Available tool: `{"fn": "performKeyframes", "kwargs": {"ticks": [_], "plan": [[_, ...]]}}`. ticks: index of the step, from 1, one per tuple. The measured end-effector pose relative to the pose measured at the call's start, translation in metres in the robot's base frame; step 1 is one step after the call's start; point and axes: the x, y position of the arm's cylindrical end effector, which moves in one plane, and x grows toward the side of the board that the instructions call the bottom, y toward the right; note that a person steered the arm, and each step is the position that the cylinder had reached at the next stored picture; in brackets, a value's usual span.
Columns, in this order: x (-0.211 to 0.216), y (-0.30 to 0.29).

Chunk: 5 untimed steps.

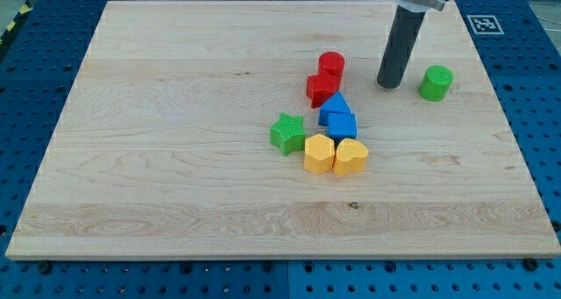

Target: Separate the red circle and the red star

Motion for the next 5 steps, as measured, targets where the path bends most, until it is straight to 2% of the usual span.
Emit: {"fn": "performKeyframes", "kwargs": {"ticks": [2, 4, 5], "plan": [[-0.001, -0.025], [-0.004, -0.084], [-0.005, -0.091]]}}
